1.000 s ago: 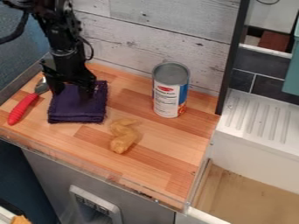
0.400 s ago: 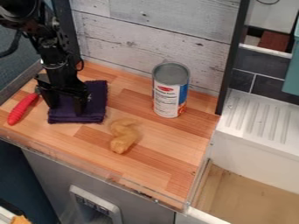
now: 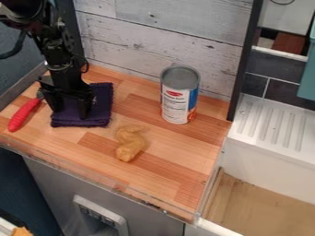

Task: Move the purple cloth to upper left side of the table

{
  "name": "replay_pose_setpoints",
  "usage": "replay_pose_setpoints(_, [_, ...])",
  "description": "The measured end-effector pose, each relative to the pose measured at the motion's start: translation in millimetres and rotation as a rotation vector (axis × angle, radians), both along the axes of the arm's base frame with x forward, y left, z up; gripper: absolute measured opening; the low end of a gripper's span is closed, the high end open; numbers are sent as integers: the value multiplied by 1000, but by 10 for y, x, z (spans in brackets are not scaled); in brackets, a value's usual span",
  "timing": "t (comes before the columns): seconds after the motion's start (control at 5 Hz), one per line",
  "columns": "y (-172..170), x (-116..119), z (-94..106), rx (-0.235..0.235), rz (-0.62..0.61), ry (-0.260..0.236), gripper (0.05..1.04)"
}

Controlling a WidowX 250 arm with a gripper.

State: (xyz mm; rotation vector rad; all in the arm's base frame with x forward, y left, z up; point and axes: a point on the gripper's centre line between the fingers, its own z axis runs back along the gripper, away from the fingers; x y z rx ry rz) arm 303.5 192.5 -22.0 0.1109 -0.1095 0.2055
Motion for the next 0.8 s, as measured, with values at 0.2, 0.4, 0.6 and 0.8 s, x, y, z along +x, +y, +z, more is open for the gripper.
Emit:
replay_pose_setpoints(0.2, [35,131,-10,26,-14,0,1000])
replay_pose_setpoints(0.4, [63,263,-4,38,-14,-4,1000])
replay_pose_setpoints(0.6, [48,413,1,43,-28,-23,1000])
replay_pose_setpoints(0.8, [56,524,10,48,-39,-27,1000])
